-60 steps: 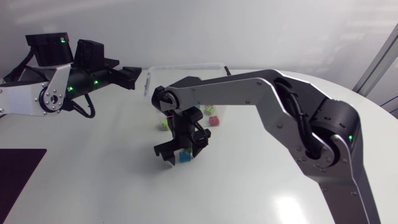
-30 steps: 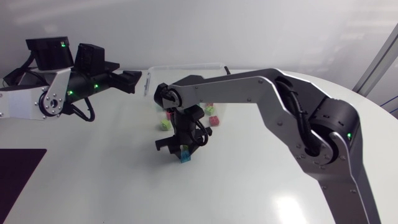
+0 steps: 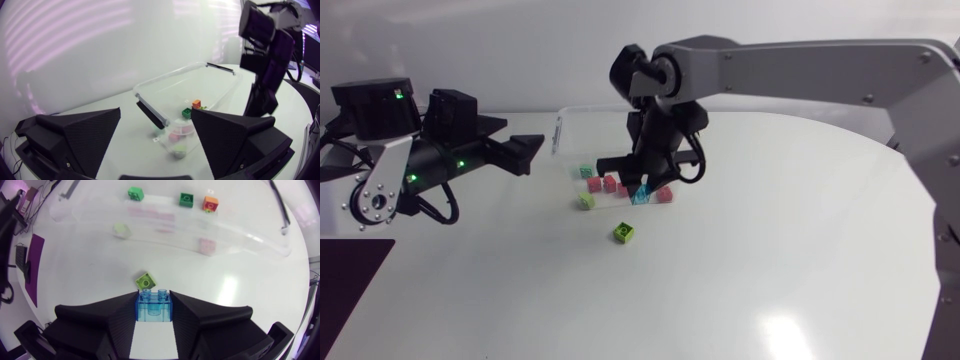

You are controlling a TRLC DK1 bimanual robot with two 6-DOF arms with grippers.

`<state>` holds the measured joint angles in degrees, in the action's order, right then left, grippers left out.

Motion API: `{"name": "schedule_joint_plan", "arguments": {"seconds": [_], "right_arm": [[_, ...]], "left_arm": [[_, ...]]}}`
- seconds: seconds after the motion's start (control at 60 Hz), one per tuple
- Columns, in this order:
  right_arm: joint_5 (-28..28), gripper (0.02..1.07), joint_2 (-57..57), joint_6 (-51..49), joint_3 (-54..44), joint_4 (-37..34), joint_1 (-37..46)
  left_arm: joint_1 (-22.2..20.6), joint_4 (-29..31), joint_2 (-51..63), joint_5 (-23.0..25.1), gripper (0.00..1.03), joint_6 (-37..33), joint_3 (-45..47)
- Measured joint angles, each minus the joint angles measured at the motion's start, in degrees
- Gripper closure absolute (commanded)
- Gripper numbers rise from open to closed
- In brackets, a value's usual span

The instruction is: Place the duplo bricks in the container

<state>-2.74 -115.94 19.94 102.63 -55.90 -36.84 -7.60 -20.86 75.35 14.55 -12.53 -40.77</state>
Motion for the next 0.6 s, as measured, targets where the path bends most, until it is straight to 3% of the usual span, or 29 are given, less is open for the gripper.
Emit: {"name": "schedule_joint_plan", "arguments": {"seconds": [0.267, 0.6], "right_arm": [[1.16, 0.75, 1.51, -0.94, 6.32, 1.31, 3.23], [2.40, 0.75, 1.36, -2.32, 12.70, 6.32, 5.95]], "left_arm": [[-8.17, 1.88, 0.92, 0.24, 0.06, -2.93, 5.49], [-16.46, 1.14, 12.02, 0.42, 0.06, -3.15, 5.31]]}}
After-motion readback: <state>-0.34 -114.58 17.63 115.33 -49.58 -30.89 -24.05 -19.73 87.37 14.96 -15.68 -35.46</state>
